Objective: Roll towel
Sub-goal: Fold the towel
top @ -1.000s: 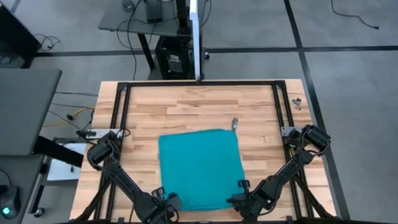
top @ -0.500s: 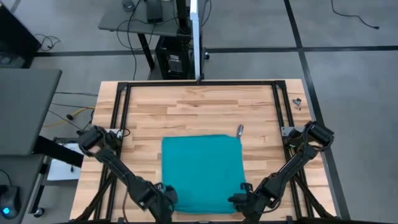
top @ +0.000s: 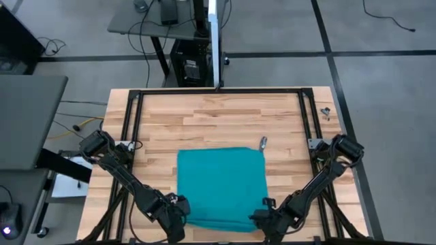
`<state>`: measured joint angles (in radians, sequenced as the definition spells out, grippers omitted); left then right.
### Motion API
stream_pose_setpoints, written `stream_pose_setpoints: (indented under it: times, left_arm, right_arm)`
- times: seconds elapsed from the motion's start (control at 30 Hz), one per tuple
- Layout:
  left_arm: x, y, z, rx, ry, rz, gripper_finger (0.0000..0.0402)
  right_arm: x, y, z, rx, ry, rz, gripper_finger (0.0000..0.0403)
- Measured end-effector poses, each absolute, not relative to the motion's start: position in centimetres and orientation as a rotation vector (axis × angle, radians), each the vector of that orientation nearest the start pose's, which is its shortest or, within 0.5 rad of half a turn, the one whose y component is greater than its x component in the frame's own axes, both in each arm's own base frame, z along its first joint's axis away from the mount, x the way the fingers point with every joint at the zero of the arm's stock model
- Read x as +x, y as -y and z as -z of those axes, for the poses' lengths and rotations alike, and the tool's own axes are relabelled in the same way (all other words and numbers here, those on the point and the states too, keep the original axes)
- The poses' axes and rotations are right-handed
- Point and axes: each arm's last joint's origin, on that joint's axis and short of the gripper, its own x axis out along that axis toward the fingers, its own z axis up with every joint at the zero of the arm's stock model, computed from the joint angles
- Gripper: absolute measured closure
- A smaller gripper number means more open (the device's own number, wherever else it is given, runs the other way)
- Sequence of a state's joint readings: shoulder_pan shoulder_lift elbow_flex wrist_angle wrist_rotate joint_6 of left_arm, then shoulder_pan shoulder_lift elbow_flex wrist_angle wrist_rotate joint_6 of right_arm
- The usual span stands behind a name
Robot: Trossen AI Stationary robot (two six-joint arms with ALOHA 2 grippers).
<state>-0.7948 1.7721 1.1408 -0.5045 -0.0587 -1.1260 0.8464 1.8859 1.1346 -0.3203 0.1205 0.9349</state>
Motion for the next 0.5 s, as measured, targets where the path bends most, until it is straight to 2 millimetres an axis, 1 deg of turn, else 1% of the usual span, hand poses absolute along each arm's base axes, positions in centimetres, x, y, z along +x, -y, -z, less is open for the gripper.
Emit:
stream_pose_setpoints:
  times: [0.1,0.27,0.4,0.5]
  left_arm:
    - [24.4,24.6,-17.7,-0.497,-1.243,-0.016,0.0401]
    - [24.5,24.5,-17.7,-0.489,-1.240,-0.016,0.0401]
    - [24.7,24.4,-17.7,-0.491,-1.235,-0.021,0.0401]
    - [24.7,24.3,-17.7,-0.490,-1.232,-0.023,0.0401]
  right_arm:
    - [24.6,-27.8,-14.8,0.314,-1.100,-0.159,0.0365]
    - [24.7,-28.6,-15.2,0.257,-1.010,-0.239,0.0319]
    - [24.4,-28.3,-15.0,0.178,-0.993,-0.188,0.0281]
    - [24.4,-28.2,-15.0,0.155,-0.964,-0.149,0.0253]
